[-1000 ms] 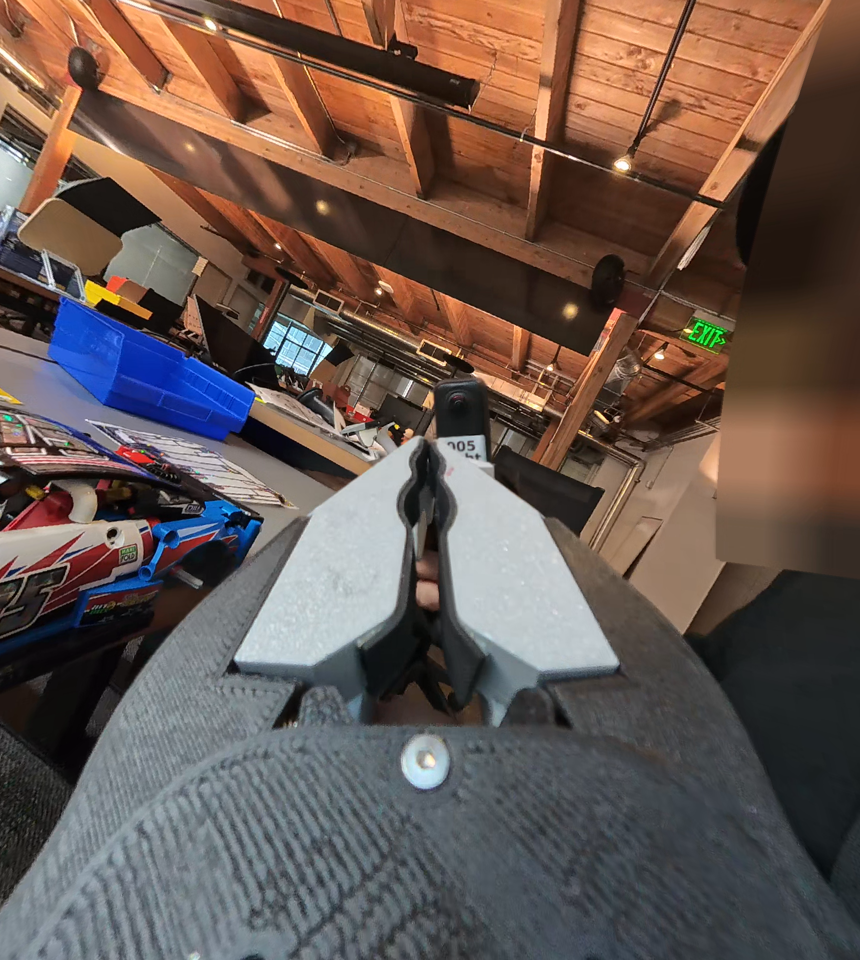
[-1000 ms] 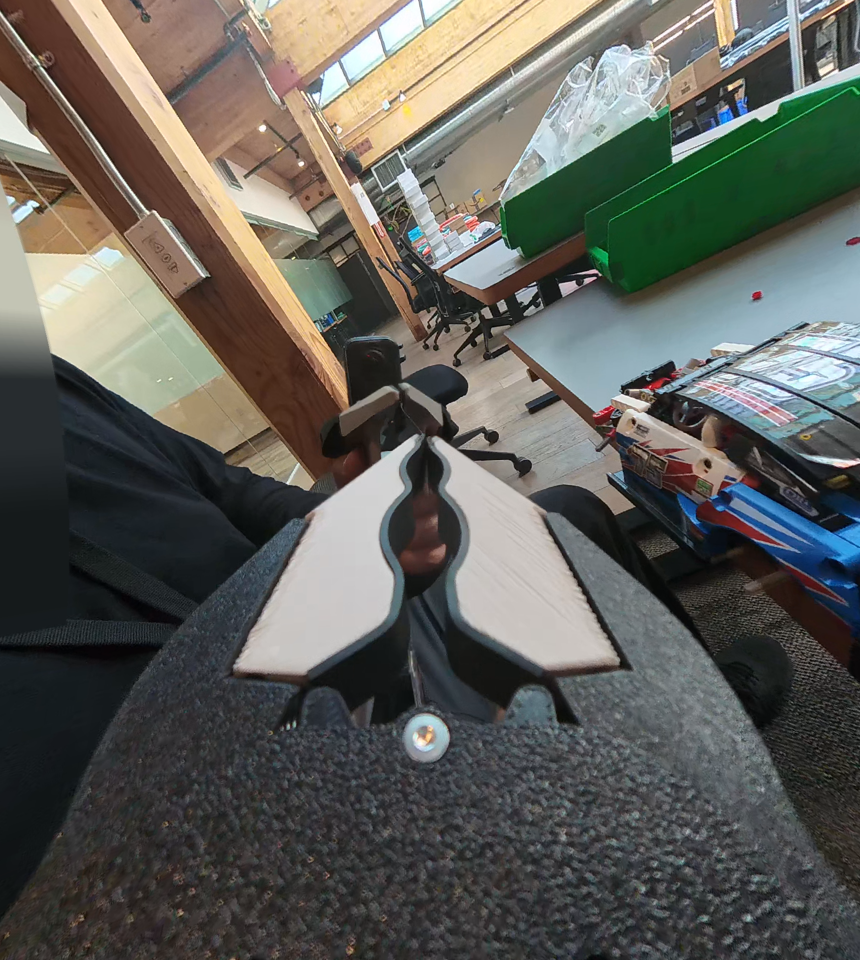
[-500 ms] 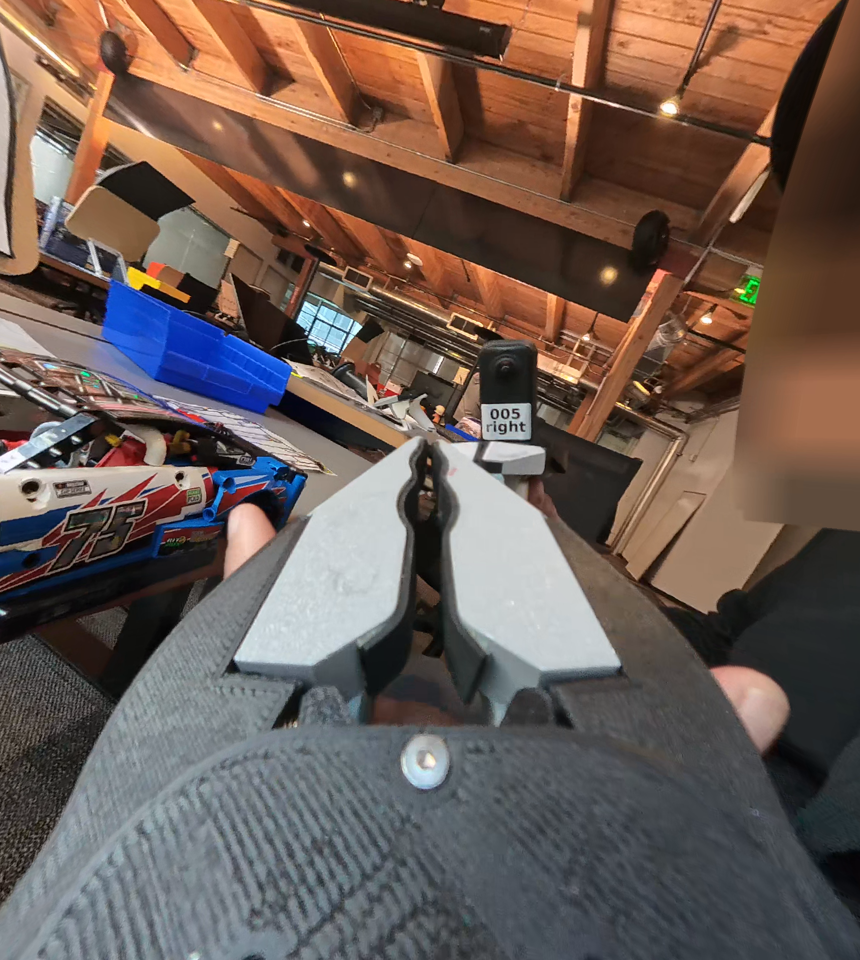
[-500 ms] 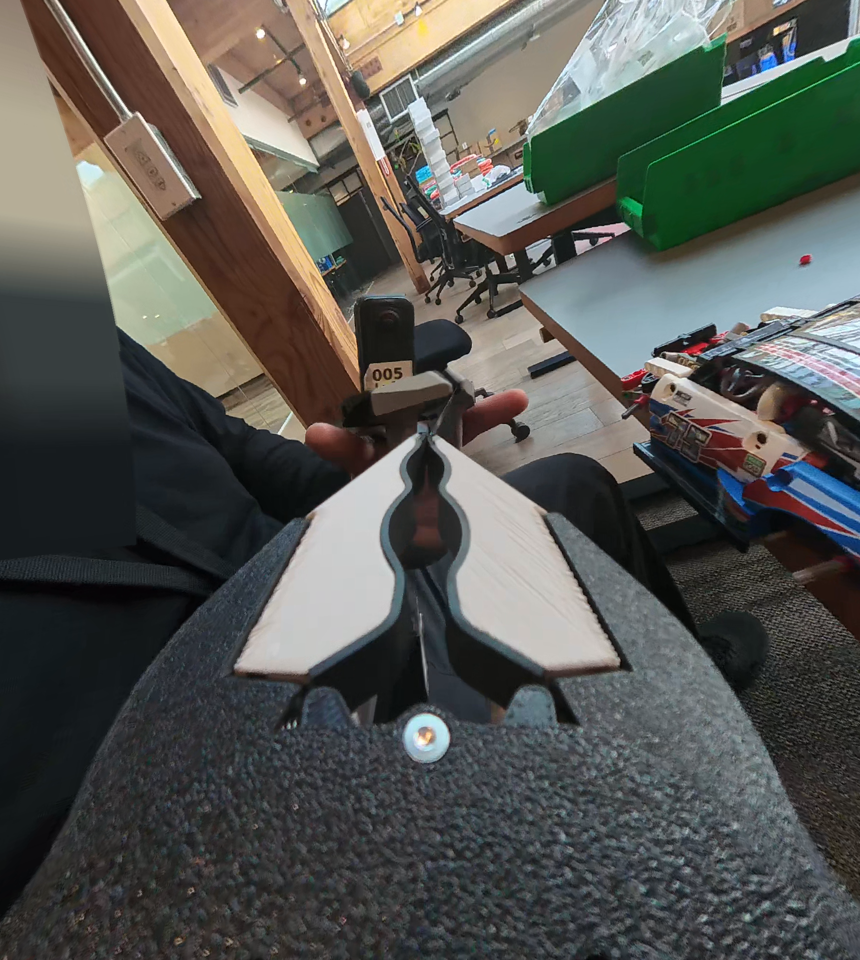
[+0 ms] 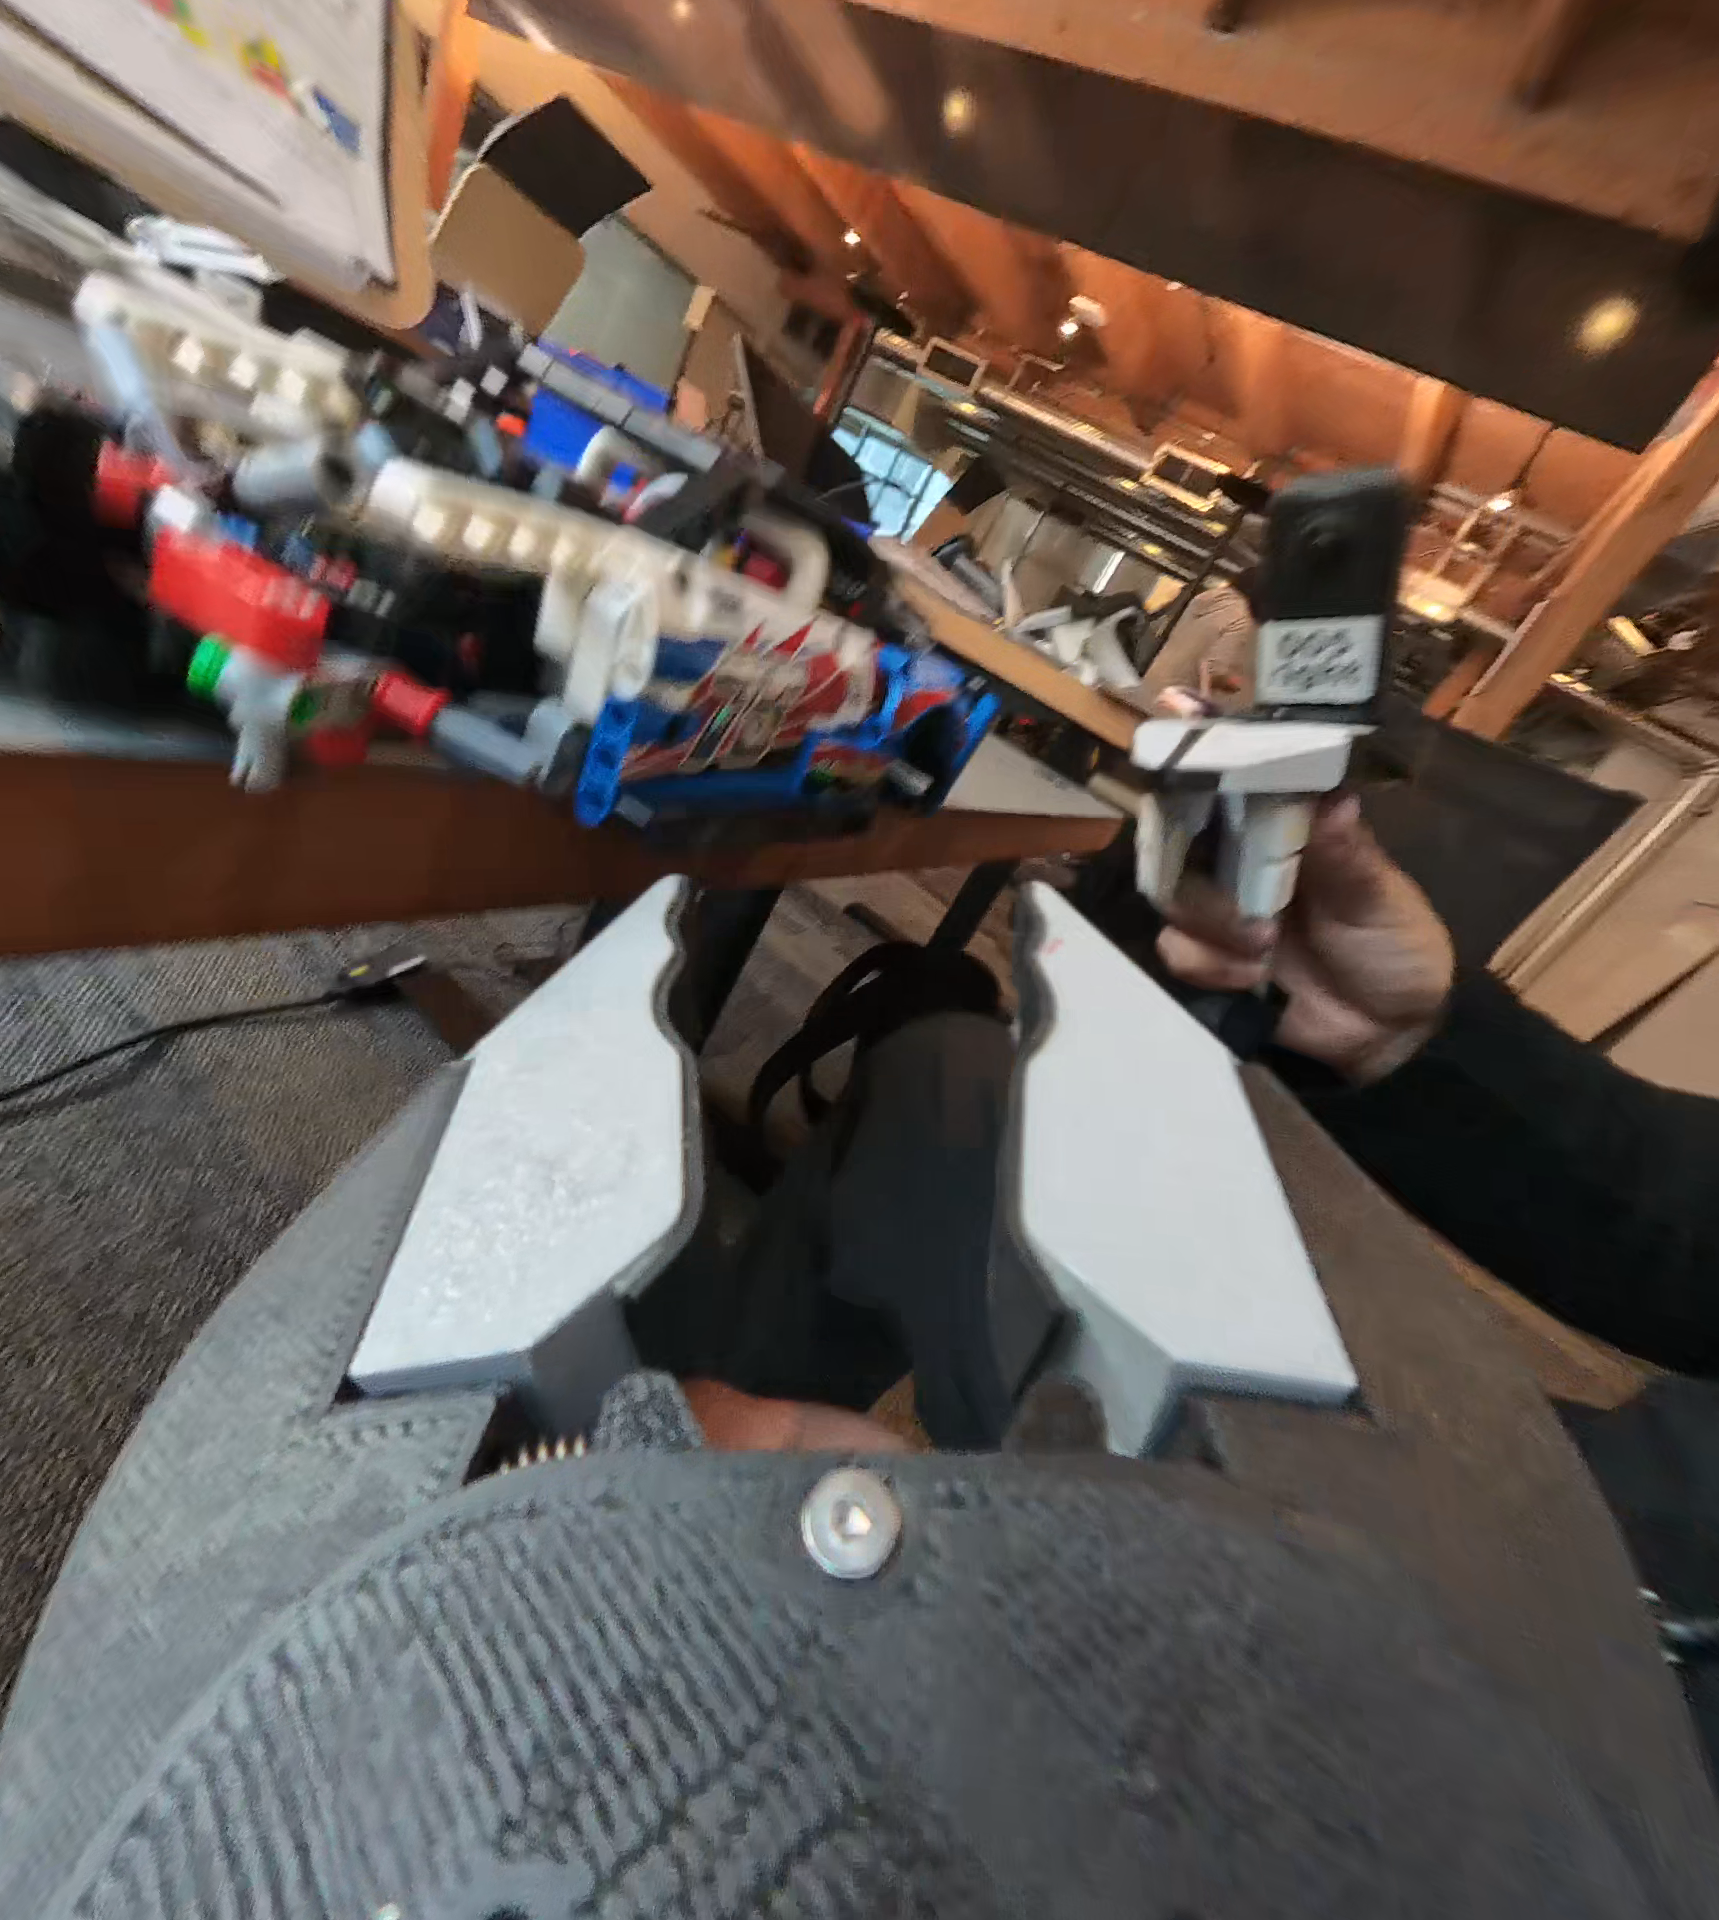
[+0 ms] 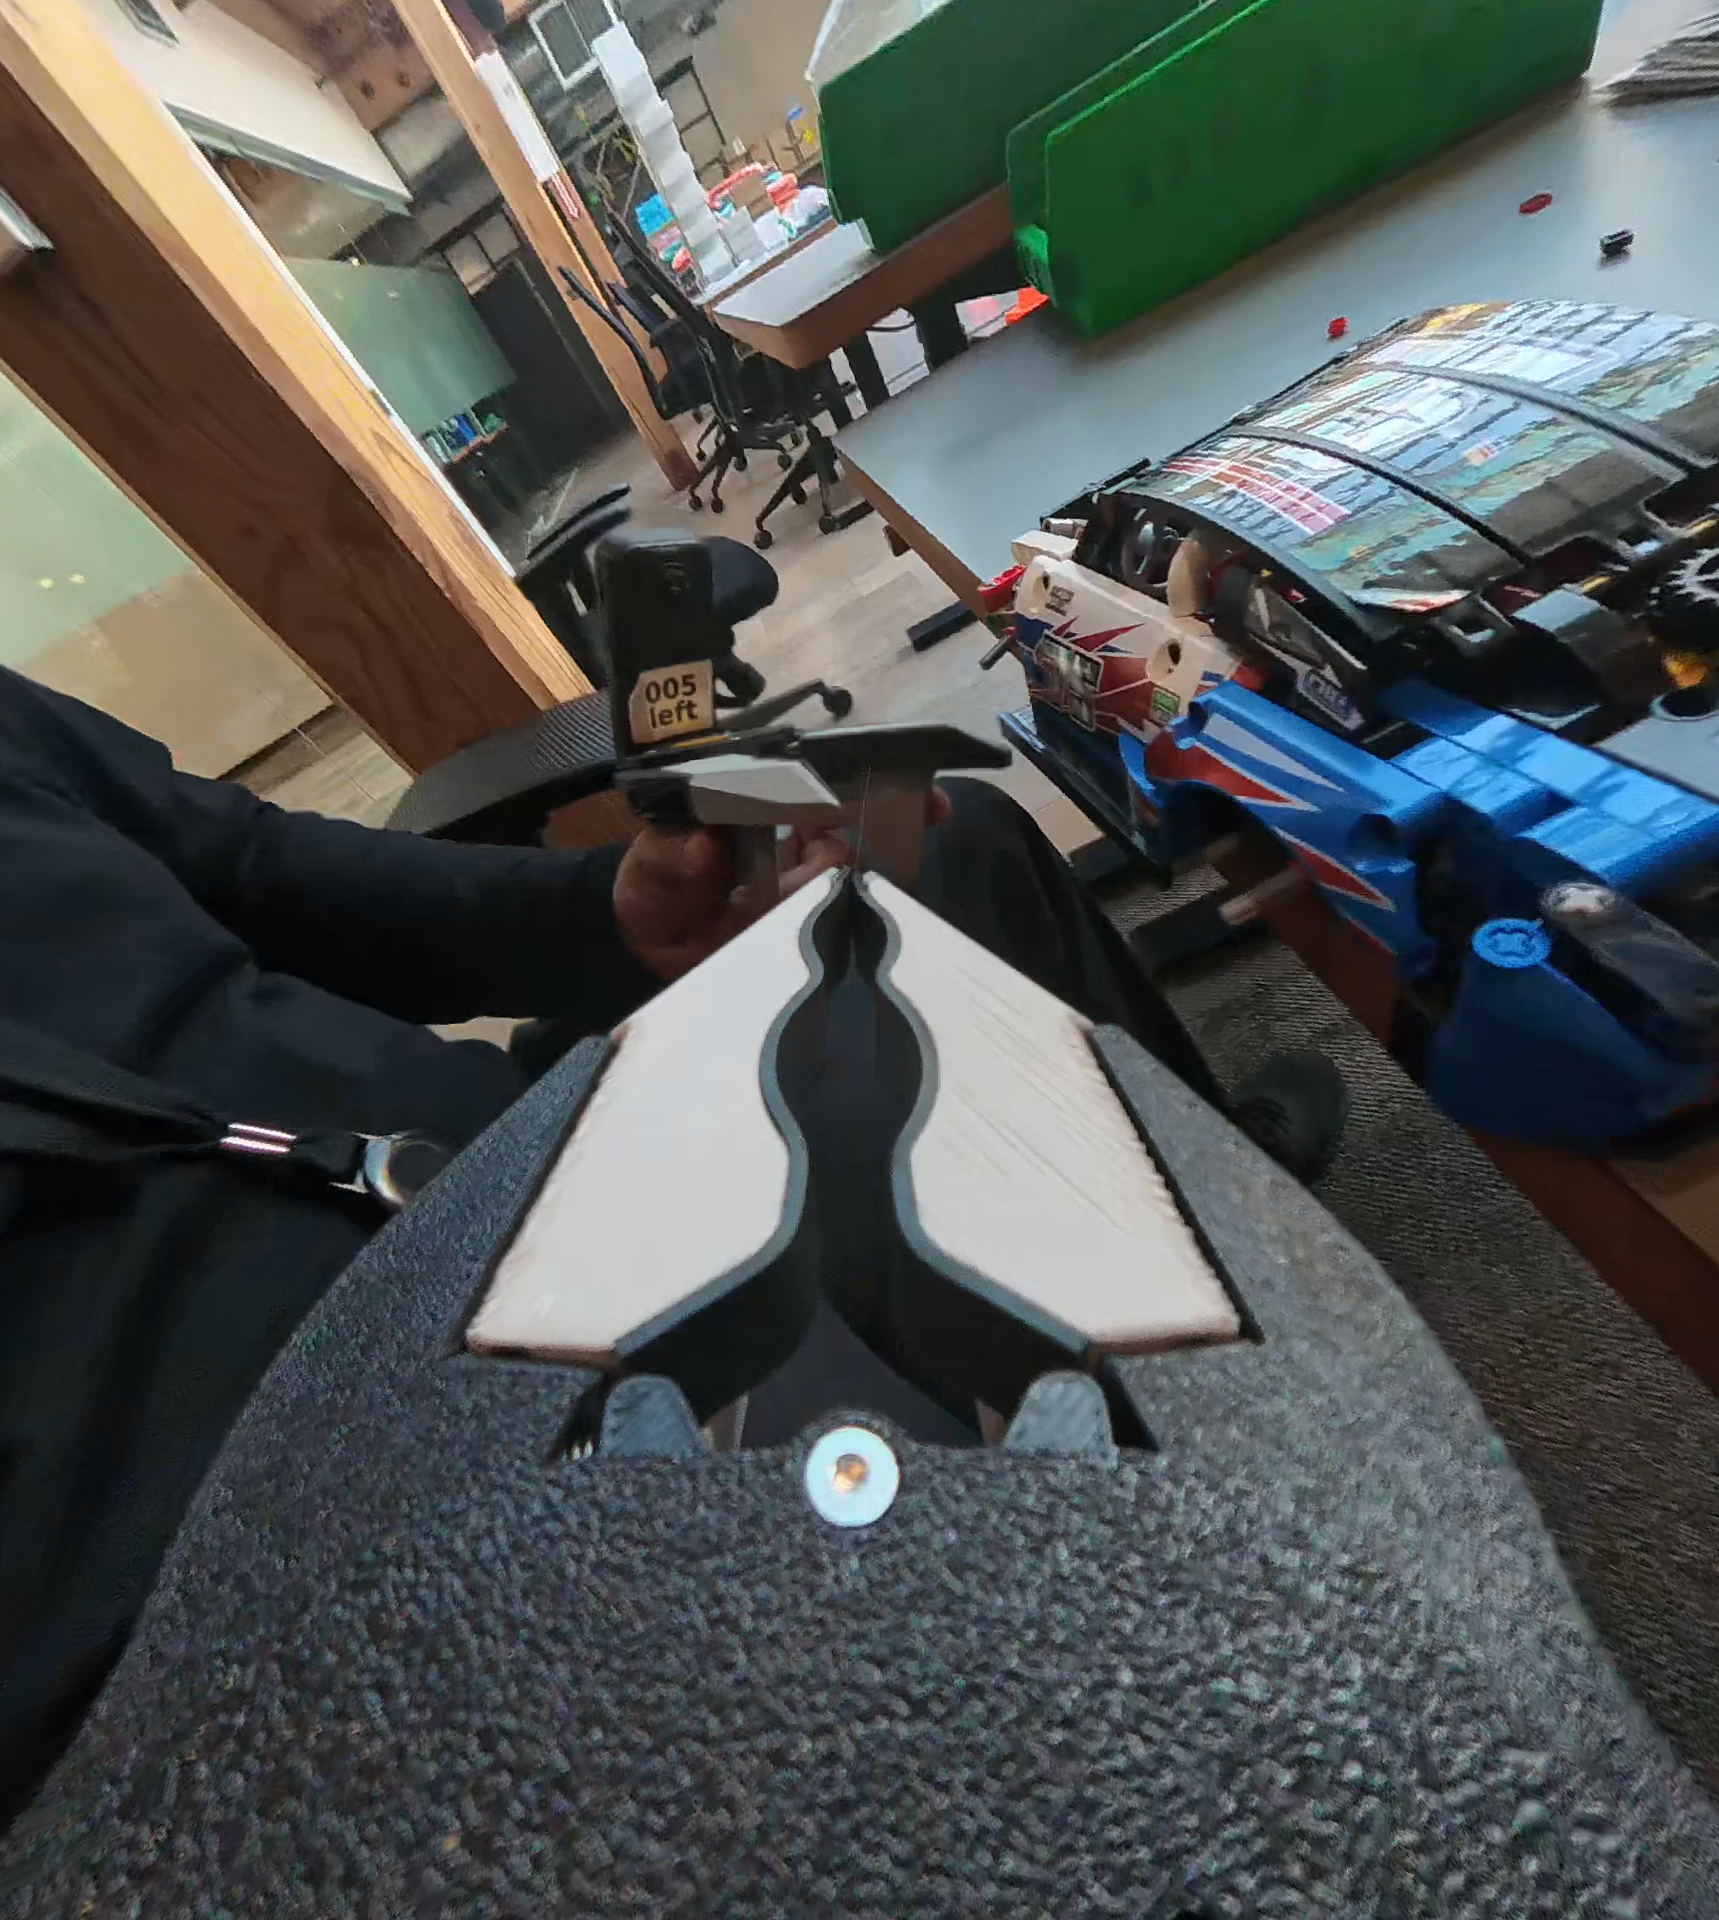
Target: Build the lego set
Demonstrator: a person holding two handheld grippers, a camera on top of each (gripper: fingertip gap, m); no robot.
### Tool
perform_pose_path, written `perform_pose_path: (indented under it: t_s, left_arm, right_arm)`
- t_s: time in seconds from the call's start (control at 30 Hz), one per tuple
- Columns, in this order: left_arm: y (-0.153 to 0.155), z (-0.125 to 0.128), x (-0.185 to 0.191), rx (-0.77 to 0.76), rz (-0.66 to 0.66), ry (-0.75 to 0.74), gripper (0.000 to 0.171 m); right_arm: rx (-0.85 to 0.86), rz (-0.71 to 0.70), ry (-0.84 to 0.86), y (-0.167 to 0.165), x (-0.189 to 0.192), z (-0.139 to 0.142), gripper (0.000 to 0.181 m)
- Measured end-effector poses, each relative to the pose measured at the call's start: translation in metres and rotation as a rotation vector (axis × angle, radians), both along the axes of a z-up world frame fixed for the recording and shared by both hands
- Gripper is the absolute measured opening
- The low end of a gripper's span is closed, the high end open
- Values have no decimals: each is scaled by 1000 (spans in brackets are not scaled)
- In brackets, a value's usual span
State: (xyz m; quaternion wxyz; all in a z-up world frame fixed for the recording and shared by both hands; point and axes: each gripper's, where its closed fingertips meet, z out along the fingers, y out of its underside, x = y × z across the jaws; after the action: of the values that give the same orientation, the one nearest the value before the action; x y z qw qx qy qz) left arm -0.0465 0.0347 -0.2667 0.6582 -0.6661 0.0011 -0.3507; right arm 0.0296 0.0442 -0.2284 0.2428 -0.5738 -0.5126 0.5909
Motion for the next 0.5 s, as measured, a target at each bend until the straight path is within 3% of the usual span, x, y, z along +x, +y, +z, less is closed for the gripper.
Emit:
perform_pose_path:
  t_s: [0.1, 0.27, 0.5]
  left_arm:
    - [11, -25, 13, -24, -85, -25, 48]
    - [19, -20, 39, 66, -415, -192, 35]
    - [45, -18, 17, 187, -295, -15, 17]
  right_arm:
    - [71, 29, -28, 5, -8, -11, 0]
    - [153, 57, -41, 13, -18, -19, 0]
    - [241, 54, -62, 19, -32, -29, 0]
